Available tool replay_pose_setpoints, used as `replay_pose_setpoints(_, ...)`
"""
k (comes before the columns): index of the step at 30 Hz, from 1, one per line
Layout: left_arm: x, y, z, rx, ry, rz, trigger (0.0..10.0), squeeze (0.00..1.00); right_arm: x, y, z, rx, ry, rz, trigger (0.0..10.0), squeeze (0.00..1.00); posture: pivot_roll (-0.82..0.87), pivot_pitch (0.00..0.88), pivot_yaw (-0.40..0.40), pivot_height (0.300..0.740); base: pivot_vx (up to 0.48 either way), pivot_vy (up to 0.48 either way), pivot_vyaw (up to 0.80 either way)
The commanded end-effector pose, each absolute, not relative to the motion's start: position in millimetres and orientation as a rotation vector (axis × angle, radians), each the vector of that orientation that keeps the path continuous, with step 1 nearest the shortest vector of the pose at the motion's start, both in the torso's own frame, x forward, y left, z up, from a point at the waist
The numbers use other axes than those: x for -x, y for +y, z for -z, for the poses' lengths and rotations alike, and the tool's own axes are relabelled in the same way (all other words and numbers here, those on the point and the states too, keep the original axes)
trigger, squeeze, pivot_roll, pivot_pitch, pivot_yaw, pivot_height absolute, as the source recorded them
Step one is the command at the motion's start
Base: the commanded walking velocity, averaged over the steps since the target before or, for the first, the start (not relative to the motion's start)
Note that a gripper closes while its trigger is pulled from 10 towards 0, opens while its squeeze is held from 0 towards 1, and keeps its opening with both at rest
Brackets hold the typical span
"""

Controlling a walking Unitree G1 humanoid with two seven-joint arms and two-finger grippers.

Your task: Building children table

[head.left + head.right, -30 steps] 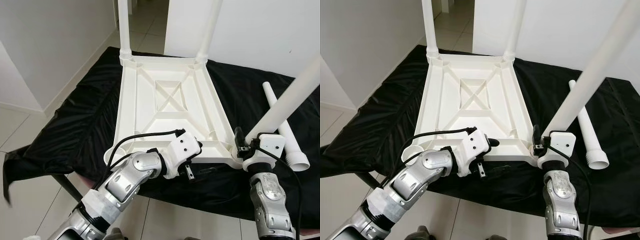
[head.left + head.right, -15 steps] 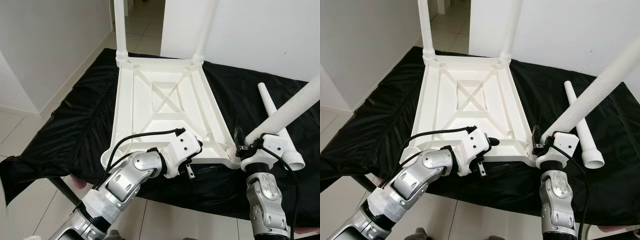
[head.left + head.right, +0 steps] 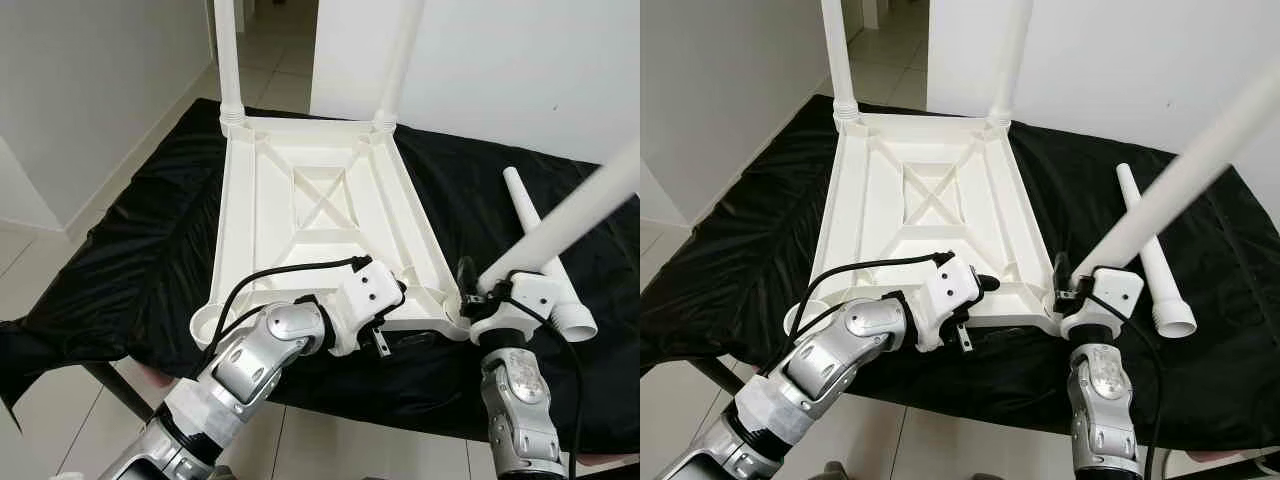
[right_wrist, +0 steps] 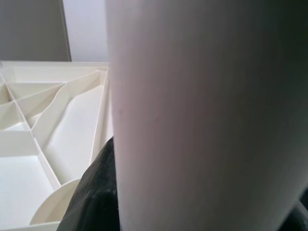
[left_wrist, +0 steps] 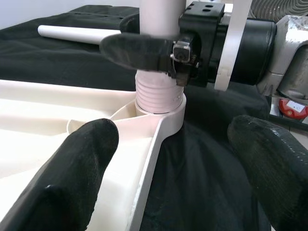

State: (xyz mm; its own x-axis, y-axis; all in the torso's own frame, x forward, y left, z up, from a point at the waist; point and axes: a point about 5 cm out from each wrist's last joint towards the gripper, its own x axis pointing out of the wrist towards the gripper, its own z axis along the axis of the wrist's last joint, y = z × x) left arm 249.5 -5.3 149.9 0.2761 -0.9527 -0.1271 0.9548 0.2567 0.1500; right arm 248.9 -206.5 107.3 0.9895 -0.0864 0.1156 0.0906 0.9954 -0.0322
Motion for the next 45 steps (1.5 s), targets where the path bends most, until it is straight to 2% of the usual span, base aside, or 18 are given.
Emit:
replay_pose_setpoints(1,-247,-5,-152,-0.214,0.007,1.306,10.0,0.00,-239,-207,-72,0.020,0.073,0.091,10.0,0.00,0.01,0.003,-0.036,0.740,0.000,0.000,0.00)
replay_pose_setpoints(7,-248,-5,-153,-0.216,0.005,1.306,10.0,0.00,-240,-210,-72,0.034,0.074,0.078,10.0,0.00,0.01,0.003,-0.037,0.740,0.000,0.000,0.00)
replay_pose_setpoints(14,-249,-5,-154,-0.212,0.002,1.299,10.0,0.00,-233,-203,-68,0.226,0.056,-0.058,10.0,0.00,0.01,0.006,-0.038,0.740,0.000,0.000,0.00)
replay_pose_setpoints(17,-249,-5,-154,-0.212,0.001,1.298,10.0,0.00,-232,-203,-68,0.232,0.048,-0.070,10.0,0.00,0.01,0.010,-0.038,0.740,0.000,0.000,0.00)
replay_pose_setpoints(23,-251,-4,-155,-0.213,0.001,1.290,10.0,0.00,-226,-206,-63,0.168,0.049,-0.058,10.0,0.00,0.02,0.020,-0.035,0.740,0.000,0.000,0.00)
replay_pose_setpoints(25,-251,-3,-156,-0.213,0.000,1.286,10.0,0.00,-228,-210,-61,0.053,0.081,0.012,10.0,0.00,0.02,0.024,-0.033,0.740,0.000,0.000,0.00)
replay_pose_setpoints(29,-252,-3,-157,-0.212,-0.002,1.285,10.0,0.00,-234,-213,-61,0.001,0.119,0.059,10.0,0.00,0.02,0.025,-0.031,0.740,0.000,0.000,0.00)
replay_pose_setpoints(45,-253,-6,-161,-0.211,-0.016,1.288,10.0,0.00,-253,-216,-78,-0.057,0.194,0.020,10.0,0.00,0.02,0.019,-0.035,0.740,0.000,0.000,0.00)
